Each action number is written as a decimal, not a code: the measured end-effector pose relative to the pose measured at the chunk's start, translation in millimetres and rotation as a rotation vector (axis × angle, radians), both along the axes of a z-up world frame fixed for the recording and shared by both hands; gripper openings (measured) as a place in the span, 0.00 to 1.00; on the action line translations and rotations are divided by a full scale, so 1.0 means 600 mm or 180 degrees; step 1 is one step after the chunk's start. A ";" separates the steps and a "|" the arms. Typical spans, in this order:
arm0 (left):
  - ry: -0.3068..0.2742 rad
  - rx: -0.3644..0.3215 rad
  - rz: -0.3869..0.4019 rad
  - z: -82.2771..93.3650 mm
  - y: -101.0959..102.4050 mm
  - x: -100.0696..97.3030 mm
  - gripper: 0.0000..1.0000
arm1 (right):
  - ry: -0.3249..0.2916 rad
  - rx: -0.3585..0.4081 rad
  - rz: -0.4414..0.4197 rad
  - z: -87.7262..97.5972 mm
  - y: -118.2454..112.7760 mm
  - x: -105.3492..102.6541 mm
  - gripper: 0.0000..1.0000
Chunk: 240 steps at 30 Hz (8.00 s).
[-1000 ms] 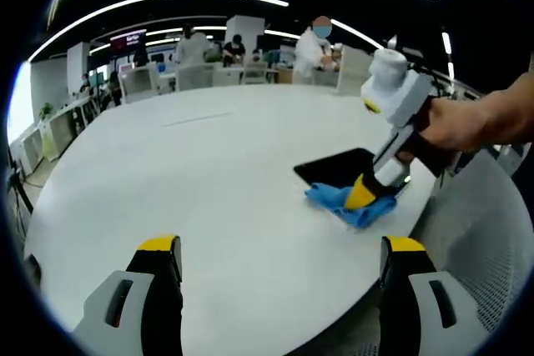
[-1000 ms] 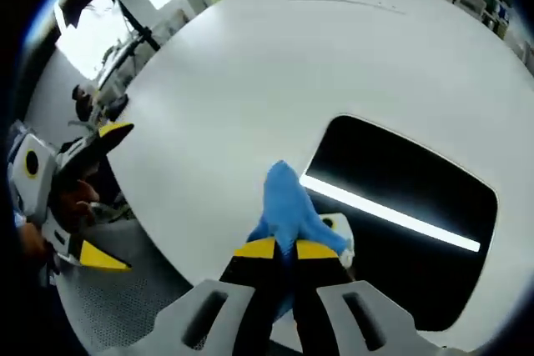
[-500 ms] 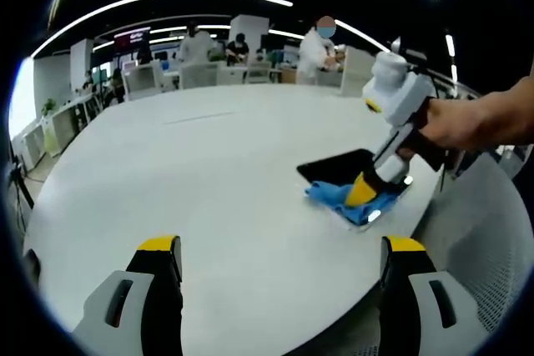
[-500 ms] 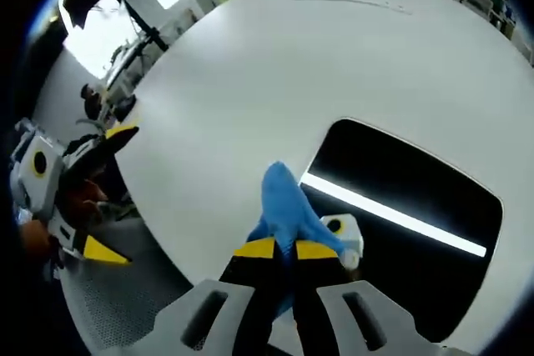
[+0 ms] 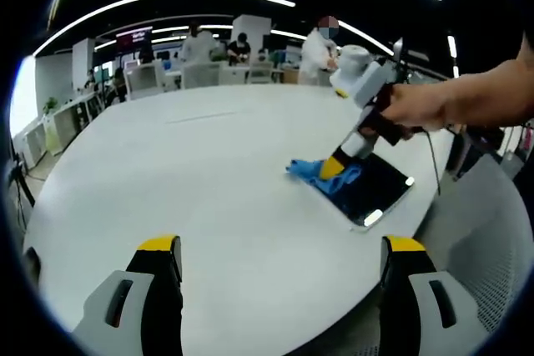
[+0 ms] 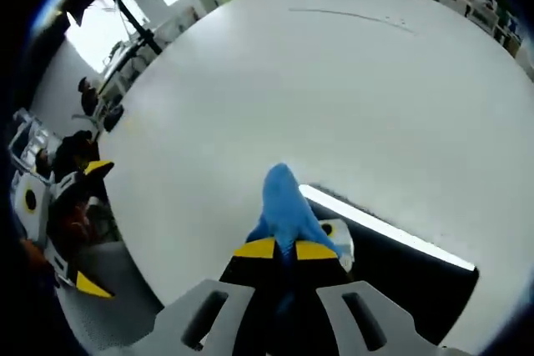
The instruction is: Wipe the mirror surface with the cleaning cloth until all visible marks leave the cleaned area.
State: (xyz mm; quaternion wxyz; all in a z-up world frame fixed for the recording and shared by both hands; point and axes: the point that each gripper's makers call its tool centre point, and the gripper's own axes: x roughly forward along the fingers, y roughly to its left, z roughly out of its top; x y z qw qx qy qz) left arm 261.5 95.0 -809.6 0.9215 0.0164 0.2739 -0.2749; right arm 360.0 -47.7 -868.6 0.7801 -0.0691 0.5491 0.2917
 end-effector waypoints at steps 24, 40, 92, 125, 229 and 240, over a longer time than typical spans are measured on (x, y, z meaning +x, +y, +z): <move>0.0017 0.0041 0.0019 -0.003 0.002 0.000 0.99 | 0.0013 -0.0071 0.0080 0.005 -0.048 0.039 0.01; 0.0021 0.0055 -0.0008 -0.004 0.000 0.000 0.99 | -0.0264 -0.0222 -0.0054 0.001 -0.079 0.044 0.00; -0.0016 0.0077 -0.0060 -0.001 -0.004 -0.001 0.99 | 0.0179 0.0182 -0.0085 0.000 -0.077 -0.191 0.01; 0.0010 0.0047 -0.0076 -0.003 -0.007 -0.003 0.99 | 0.0131 -0.0131 -0.0127 -0.002 -0.147 -0.109 0.01; 0.0000 0.0095 0.0008 -0.003 0.001 0.000 0.99 | 0.0186 -0.0026 -0.0386 -0.002 -0.261 -0.189 0.01; 0.0013 0.0088 -0.0007 -0.004 -0.001 -0.001 0.99 | 0.0226 -0.0070 -0.0521 -0.003 -0.316 -0.196 0.01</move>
